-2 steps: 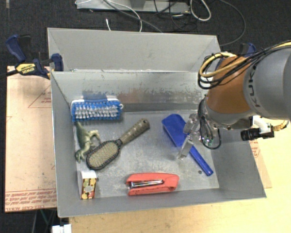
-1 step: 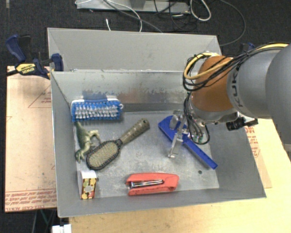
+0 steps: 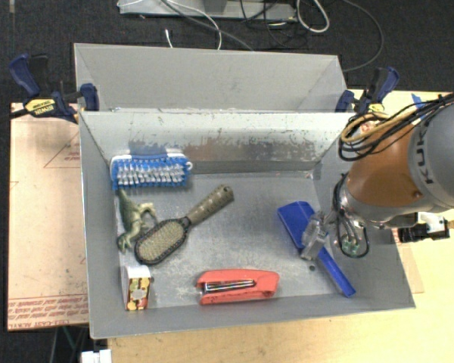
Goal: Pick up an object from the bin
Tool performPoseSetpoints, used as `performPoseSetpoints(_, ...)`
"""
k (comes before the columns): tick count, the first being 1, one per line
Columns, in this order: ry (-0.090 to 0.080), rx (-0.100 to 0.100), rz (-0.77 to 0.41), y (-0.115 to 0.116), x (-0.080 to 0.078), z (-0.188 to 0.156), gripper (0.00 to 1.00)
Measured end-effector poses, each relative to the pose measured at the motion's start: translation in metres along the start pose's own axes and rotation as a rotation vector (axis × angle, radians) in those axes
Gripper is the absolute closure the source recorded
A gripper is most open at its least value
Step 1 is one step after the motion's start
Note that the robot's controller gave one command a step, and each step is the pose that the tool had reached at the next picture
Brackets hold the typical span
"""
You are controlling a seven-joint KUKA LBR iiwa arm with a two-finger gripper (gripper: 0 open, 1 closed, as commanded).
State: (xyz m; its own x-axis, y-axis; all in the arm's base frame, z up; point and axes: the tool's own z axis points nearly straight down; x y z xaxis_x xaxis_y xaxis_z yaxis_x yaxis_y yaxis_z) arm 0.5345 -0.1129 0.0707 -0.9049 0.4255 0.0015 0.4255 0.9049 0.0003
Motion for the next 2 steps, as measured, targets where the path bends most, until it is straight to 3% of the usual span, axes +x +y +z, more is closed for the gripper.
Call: performPoseSetpoints(2,0.006,0.0,-0.001,0.0,0.002,-0.012,1.0)
